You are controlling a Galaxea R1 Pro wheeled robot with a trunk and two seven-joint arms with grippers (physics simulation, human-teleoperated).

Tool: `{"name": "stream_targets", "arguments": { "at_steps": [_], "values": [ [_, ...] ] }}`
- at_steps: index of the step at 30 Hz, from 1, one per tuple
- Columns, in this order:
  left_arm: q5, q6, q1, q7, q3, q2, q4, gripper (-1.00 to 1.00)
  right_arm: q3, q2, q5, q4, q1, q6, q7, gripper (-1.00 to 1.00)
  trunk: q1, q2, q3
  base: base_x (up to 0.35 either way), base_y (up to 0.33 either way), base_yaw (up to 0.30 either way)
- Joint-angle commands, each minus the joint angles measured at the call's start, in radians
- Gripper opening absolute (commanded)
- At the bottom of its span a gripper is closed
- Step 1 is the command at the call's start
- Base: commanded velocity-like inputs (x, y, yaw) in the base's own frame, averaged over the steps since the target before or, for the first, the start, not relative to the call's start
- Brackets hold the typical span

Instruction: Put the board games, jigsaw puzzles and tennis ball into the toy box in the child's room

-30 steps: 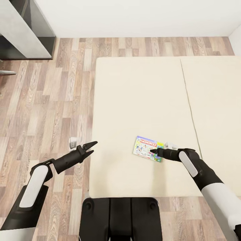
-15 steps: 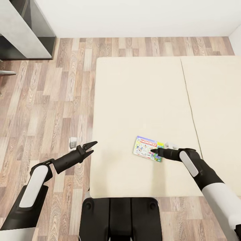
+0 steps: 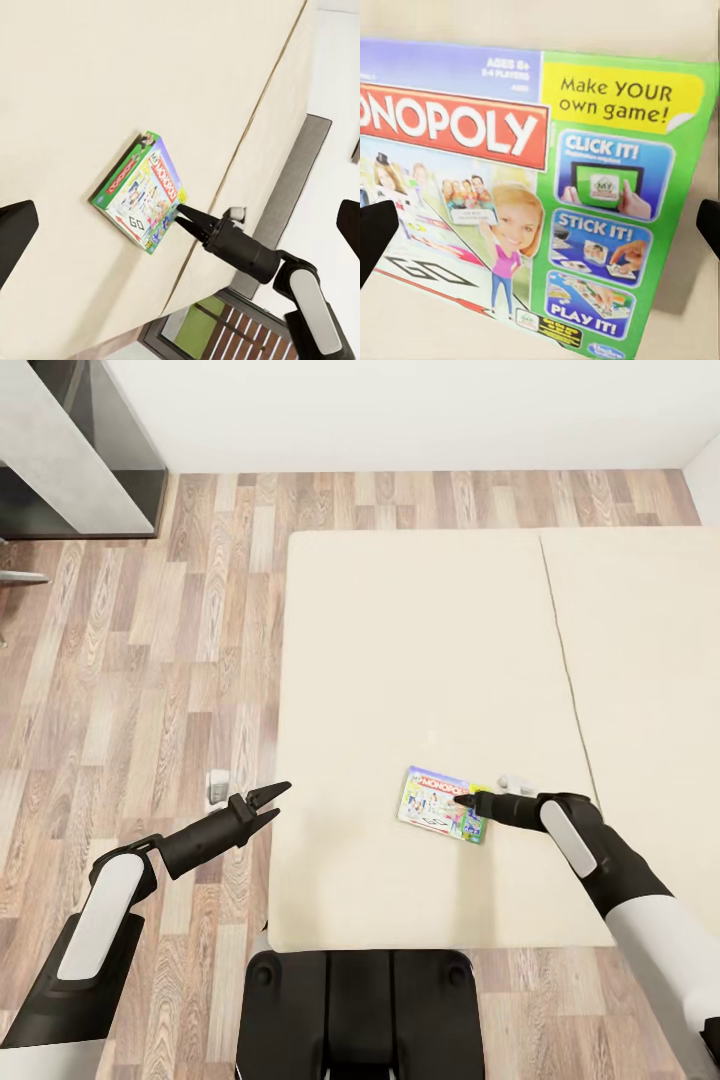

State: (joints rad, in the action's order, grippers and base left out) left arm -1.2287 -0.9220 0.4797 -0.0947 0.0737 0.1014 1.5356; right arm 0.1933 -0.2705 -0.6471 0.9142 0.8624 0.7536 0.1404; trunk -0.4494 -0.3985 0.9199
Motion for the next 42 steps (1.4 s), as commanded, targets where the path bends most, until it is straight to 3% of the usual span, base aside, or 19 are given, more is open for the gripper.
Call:
{"name": "stream_targets", "arguments": {
  "at_steps": [1,42],
  "values": [
    [0.008,-0.005,0.000,-0.008,0.001,0.000,0.000,1.00,0.002,-0.001,0.005,0.000,0.001,0.003,0.005,1.00,-0.001,-0.002,0.001,0.000,0.000,0.000],
    [0.008,-0.005,0.000,-0.008,0.001,0.000,0.000,1.00,-0.002,-0.001,0.005,0.000,0.014,0.001,-0.007,1.00,-0.001,-0.002,0.001,0.000,0.000,0.000]
  ]
}}
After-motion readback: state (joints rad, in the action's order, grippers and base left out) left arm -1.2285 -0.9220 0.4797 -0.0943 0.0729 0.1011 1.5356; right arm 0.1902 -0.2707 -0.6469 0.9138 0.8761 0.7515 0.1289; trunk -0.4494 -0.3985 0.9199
